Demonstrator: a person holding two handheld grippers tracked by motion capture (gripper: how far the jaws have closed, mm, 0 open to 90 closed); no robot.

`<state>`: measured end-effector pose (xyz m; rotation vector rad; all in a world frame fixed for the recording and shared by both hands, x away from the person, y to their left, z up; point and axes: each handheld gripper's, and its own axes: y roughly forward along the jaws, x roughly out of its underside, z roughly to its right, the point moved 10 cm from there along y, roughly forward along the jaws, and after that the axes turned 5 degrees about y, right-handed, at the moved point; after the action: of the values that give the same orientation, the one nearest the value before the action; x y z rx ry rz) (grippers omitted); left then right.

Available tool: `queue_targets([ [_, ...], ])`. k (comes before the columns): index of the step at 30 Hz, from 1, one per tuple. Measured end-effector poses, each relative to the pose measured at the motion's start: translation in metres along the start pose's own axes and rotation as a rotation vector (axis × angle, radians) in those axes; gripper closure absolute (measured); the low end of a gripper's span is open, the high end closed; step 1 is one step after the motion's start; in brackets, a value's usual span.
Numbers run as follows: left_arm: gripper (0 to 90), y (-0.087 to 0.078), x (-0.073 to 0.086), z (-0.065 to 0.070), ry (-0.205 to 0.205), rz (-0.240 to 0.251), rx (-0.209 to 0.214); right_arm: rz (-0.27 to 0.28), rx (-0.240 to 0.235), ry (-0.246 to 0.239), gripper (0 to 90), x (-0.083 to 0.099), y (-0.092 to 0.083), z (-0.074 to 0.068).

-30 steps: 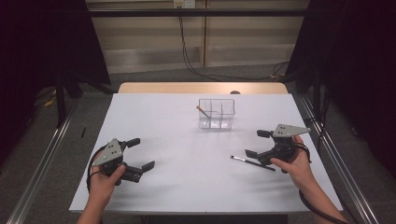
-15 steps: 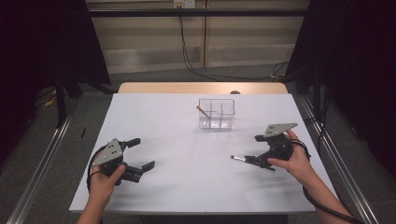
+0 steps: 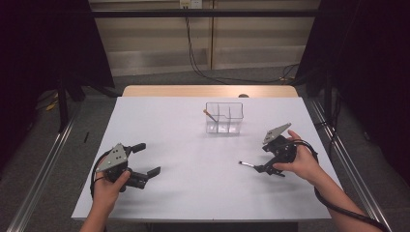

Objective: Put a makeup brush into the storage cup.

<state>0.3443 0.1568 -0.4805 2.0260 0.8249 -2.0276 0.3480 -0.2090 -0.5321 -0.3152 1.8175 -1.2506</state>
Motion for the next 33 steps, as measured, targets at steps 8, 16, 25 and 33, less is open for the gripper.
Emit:
queue_targets([
  [8, 0.1, 0.0002, 0.0003, 0.0, 0.0, -0.001, 0.002, -0.086, 0.006, -0.007, 17.1, 0.0037, 0.0031, 0.0015],
  [16, 0.1, 0.0004, 0.0001, 0.0001, -0.002, 0.001, 0.003, -0.14, 0.005, -0.007, 24.5, 0.0045, 0.0041, 0.0009],
  [25, 0.1, 0.0003, 0.0004, -0.0001, -0.003, 0.0, 0.004, -0.193, -0.01, -0.035, 43.3, 0.0074, 0.0066, -0.0028],
  [33, 0.1, 0.0004, 0.0006, 0.0001, -0.005, 0.001, 0.007, -0.222, -0.001, -0.054, 60.0, 0.0082, 0.0073, -0.006],
])
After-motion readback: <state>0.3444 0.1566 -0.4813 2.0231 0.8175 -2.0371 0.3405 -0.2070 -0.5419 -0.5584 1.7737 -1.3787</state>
